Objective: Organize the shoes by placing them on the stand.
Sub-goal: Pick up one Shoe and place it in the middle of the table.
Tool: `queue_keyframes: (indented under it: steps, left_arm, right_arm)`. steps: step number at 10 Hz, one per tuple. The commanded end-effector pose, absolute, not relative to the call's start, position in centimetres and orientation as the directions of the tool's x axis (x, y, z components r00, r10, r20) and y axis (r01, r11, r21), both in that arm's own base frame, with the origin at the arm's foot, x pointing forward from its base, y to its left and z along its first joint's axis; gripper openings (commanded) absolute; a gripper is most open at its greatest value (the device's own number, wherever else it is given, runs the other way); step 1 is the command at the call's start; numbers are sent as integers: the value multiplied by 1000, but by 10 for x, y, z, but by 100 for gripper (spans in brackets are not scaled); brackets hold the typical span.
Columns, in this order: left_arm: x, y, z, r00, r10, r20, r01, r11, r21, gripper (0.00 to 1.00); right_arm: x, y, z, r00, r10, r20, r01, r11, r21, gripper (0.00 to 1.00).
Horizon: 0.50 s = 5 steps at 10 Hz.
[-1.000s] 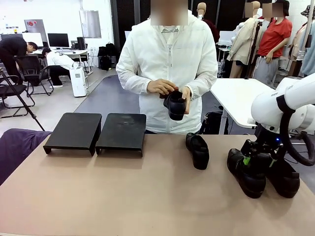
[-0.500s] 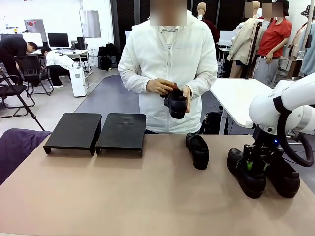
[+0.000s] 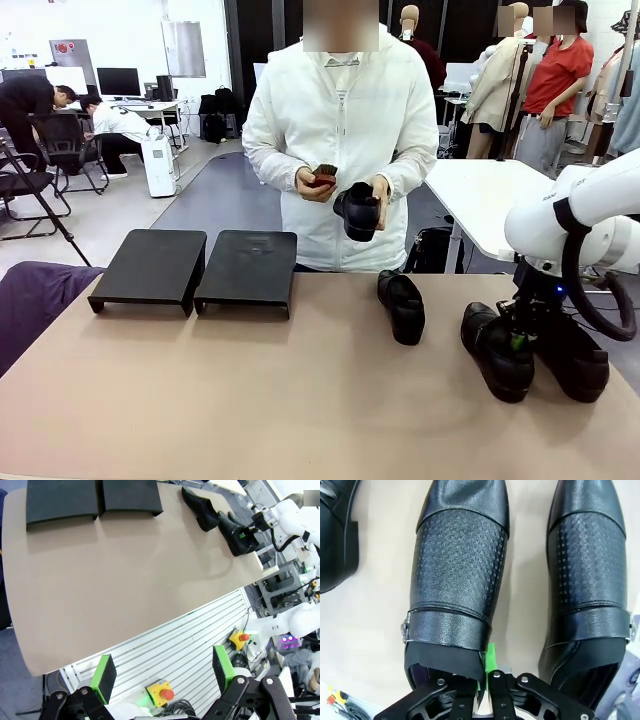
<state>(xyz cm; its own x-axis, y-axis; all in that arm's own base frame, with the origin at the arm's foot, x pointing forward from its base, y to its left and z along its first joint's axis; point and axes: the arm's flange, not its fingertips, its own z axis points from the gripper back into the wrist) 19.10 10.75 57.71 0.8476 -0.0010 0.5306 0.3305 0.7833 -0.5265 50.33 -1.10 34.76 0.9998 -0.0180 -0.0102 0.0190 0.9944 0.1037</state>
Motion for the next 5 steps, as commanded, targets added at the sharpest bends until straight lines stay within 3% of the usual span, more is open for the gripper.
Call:
queue_keyframes:
  steps: [1,3,5]
  left_arm:
    - [190,109,577,841,-7,541,348,772,-531,100]
    - [190,109,577,841,-7,541,348,772,-531,100]
    - [190,109,577,841,-7,541,348,772,-531,100]
  right_arm:
    - [506,-9,352,999,-23,-33,25,997,78,0]
    - [497,-9,369,1000,0,-22,2,996,94,0]
    - [469,-11,420,999,26,20,-29,987,156,0]
